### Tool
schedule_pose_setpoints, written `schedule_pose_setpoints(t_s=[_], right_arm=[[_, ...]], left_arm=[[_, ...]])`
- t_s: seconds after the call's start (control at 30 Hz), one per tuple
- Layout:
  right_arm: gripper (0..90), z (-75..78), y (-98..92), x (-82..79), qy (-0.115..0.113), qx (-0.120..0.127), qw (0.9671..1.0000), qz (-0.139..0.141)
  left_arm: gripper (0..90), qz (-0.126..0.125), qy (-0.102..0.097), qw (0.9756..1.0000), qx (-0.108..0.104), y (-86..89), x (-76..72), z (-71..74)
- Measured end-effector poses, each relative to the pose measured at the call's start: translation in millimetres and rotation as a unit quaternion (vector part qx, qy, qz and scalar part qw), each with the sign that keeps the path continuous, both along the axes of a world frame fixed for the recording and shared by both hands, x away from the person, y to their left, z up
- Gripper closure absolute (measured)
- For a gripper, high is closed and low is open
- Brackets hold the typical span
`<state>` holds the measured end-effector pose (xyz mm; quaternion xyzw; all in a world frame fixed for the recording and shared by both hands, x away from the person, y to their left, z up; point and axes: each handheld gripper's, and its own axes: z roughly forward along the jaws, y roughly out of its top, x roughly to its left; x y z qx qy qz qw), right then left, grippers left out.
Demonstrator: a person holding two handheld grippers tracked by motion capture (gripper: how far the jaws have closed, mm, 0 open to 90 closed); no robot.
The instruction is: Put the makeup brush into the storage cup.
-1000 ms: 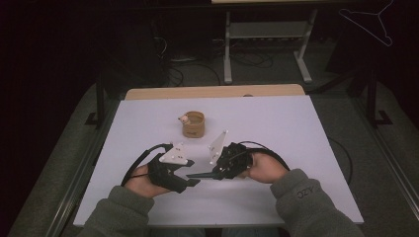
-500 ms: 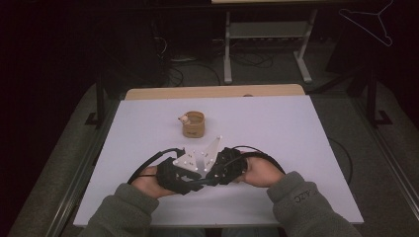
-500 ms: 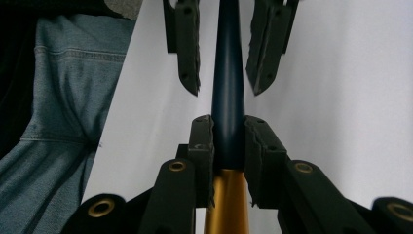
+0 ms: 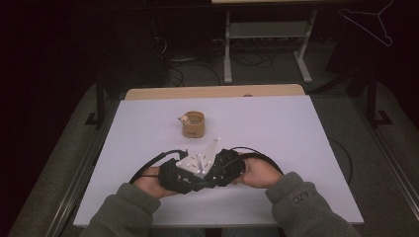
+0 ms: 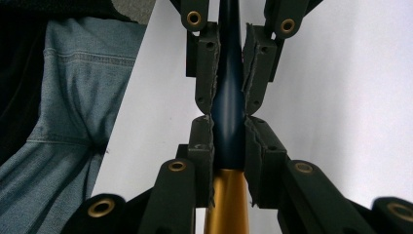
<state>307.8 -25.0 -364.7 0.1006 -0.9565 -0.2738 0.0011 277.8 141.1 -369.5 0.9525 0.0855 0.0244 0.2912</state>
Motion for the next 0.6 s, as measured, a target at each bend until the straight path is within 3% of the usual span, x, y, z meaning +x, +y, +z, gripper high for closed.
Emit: schedule_pose_setpoints(t_s=[0.23, 0.27, 0.4, 0.47, 0.6], right_arm=[[71.1, -0.8, -1.6, 1.7, -0.003, 0.021, 0.9997, 0.006], [64.1, -1.1, -1.9, 2.3, -0.006, 0.026, 0.9996, 0.003], [55.3, -0.3, -7.8, 3.7, -0.005, 0.025, 0.9990, -0.038], [51.9, 1.3, -13.1, 4.8, -0.006, 0.047, 0.9971, -0.060], [49.7, 6.3, -29.2, 5.4, 0.004, 0.091, 0.9898, -0.110]], left_arm=[[76.4, 0.007, -0.014, 0.9999, -0.007, 2.5, -2.7, 0.9], [76.4, 0.008, -0.010, 0.9999, -0.011, 2.9, -2.8, 0.4], [76.4, 0.016, -0.016, 0.9997, -0.010, 6.2, -1.7, 0.4], [76.4, 0.028, -0.017, 0.9993, -0.016, 8.3, -1.1, 0.0], [76.4, 0.044, -0.022, 0.9987, -0.013, 14.2, 2.4, 0.3]])
